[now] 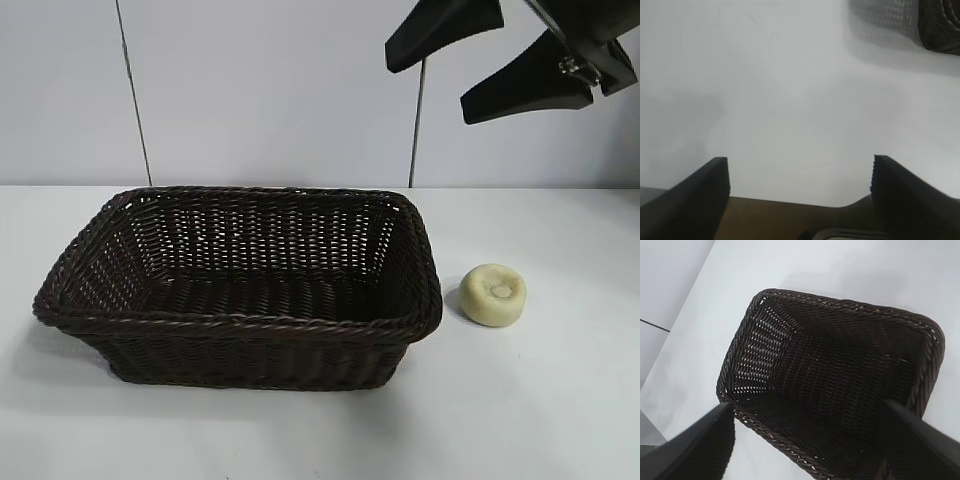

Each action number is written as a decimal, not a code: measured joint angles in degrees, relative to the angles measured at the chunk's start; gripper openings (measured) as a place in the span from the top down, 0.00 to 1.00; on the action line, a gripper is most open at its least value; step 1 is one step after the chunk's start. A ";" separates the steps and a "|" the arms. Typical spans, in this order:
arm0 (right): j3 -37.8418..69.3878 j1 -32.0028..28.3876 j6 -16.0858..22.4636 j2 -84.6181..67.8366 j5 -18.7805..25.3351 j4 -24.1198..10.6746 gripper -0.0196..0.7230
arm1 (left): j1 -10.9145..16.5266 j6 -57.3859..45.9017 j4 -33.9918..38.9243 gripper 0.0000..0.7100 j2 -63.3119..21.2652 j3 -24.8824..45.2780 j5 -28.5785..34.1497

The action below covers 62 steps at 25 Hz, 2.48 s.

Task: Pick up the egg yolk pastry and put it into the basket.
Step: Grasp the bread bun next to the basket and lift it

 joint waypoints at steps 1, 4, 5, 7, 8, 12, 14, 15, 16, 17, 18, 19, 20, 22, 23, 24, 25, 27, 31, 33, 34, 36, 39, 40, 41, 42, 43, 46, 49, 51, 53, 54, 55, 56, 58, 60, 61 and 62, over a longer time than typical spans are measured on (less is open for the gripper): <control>0.00 0.00 0.00 0.00 0.00 0.00 0.21 | -0.40 0.00 0.00 0.20 -1.51 0.00 0.00; 0.00 0.00 0.00 0.00 0.00 0.00 0.21 | -0.64 0.00 -0.06 0.20 -6.42 0.00 0.05; 0.00 0.00 0.00 0.00 0.00 0.00 0.21 | -0.64 0.00 -0.06 0.20 -8.28 0.00 0.16; 0.00 0.00 0.00 0.00 0.00 0.00 0.21 | -0.64 0.00 -0.06 0.20 -12.26 0.00 0.34; 0.00 0.00 0.00 0.00 0.00 0.00 0.21 | -0.64 0.00 -0.06 0.20 -14.06 0.00 0.45; 0.00 0.00 1.26 0.00 0.00 0.00 0.21 | -0.64 0.00 -0.06 0.20 -22.07 0.00 0.92; 0.00 0.00 2.39 0.00 0.00 0.00 0.21 | -0.64 0.00 -0.18 0.20 -22.70 -0.07 1.07; 0.00 0.00 2.67 0.00 0.00 0.00 0.21 | -0.64 0.00 -0.33 0.20 -22.70 -0.07 1.07; 0.00 0.00 2.81 0.00 0.00 -0.05 0.21 | -0.64 0.00 -0.40 0.20 -22.70 -0.07 1.07; 0.00 0.00 3.02 0.00 0.00 -0.16 0.21 | -0.64 0.00 -0.45 0.20 -22.70 -0.07 1.07; 0.00 0.00 3.19 0.00 0.00 -0.20 0.21 | -0.64 0.00 -0.45 0.20 -22.70 -0.07 1.07; 0.00 0.00 3.73 0.00 0.00 -0.44 0.21 | -0.64 0.00 -0.45 0.20 -22.70 -0.07 1.07; 0.00 -0.06 4.58 0.00 0.00 -0.68 0.21 | -0.64 0.00 -0.45 0.20 -22.70 -0.07 1.07; 0.00 -0.82 6.76 0.00 0.41 -1.66 0.21 | -0.64 0.00 -0.45 0.20 -22.70 -0.07 1.07; 0.00 -1.69 8.03 0.00 0.86 -2.44 0.21 | -0.64 0.00 -0.45 0.20 -22.70 -0.07 1.07; 0.00 -2.91 9.23 0.00 1.29 -3.43 0.21 | -0.64 0.00 -0.45 0.20 -22.70 -0.07 1.07; 0.00 -4.12 10.11 0.00 1.67 -4.23 0.21 | -0.64 0.00 -0.45 0.20 -22.70 -0.07 1.07; 0.00 -7.57 10.78 0.00 2.74 -6.18 0.21 | -0.64 0.00 -0.45 0.20 -22.70 -0.07 1.07; 0.00 -14.65 11.18 0.00 5.90 -8.93 0.21 | -0.64 0.00 -0.45 0.20 -22.70 -0.07 1.07; 0.00 -17.07 11.33 0.00 7.23 -10.42 0.21 | -0.64 0.00 -0.45 0.20 -22.70 -0.07 1.07; 0.00 -17.71 11.48 0.00 7.63 -11.45 0.21 | -0.64 0.00 -0.45 0.20 -22.70 -0.07 1.07; 0.00 -17.89 12.01 0.00 8.48 -13.21 0.21 | -0.64 0.00 -0.45 0.20 -22.70 -0.07 1.07; -0.05 -17.75 12.44 0.80 10.47 -13.99 0.21 | -0.64 0.00 -0.45 0.20 -22.70 -0.07 1.07; -0.12 -17.75 12.43 1.32 11.12 -14.07 0.21 | -0.64 0.00 -0.45 0.20 -22.70 -0.07 1.07; -0.38 -17.75 12.62 2.11 11.97 -14.33 0.21 | -0.64 0.00 -0.45 0.20 -22.70 -0.07 1.07; -0.76 -17.75 12.67 2.99 12.48 -14.50 0.21 | -0.64 0.00 -0.45 0.20 -22.70 -0.07 1.07; -1.49 -17.75 12.67 3.84 12.94 -14.71 0.21 | -0.64 0.00 -0.45 0.20 -22.70 -0.07 1.07; -5.00 -17.75 12.87 7.39 13.29 -15.39 0.21 | -0.64 0.00 -0.45 0.20 -22.70 -0.07 1.07; -9.86 -17.75 13.88 11.88 14.60 -16.23 0.21 | -0.64 0.00 -0.45 0.20 -22.70 -0.07 1.07; -12.70 -17.75 14.74 15.05 16.05 -16.37 0.21 | -0.64 0.00 -0.45 0.20 -22.70 -0.07 1.07; -14.33 -17.75 15.41 18.25 16.65 -16.61 0.21 | -0.64 0.00 -0.45 0.20 -22.70 -0.07 1.07; -14.88 -17.75 15.79 19.41 16.71 -16.67 0.21 | -0.64 0.00 -0.45 0.20 -22.70 -0.07 1.07; -15.19 -17.75 16.07 20.69 16.71 -16.73 0.21 | -0.64 0.00 -0.45 0.20 -22.70 -0.07 1.07; -15.33 -17.75 16.27 21.84 16.71 -16.73 0.21 | -0.64 0.00 -0.45 0.20 -22.70 -0.07 1.07; -15.32 -17.75 16.33 23.75 16.71 -16.73 0.21 | -0.64 0.00 -0.45 0.20 -22.70 -0.07 1.07; -15.32 -17.75 16.44 25.83 16.60 -16.27 0.21 | -0.64 0.00 -0.45 0.20 -22.70 -0.07 1.07; -15.32 -17.75 16.49 26.62 16.29 -16.01 0.21 | -0.64 0.00 -0.45 0.20 -22.70 -0.07 1.07; -15.32 -17.63 16.49 27.45 15.78 -15.83 0.21 | -0.64 0.00 -0.45 0.20 -22.70 -0.07 1.07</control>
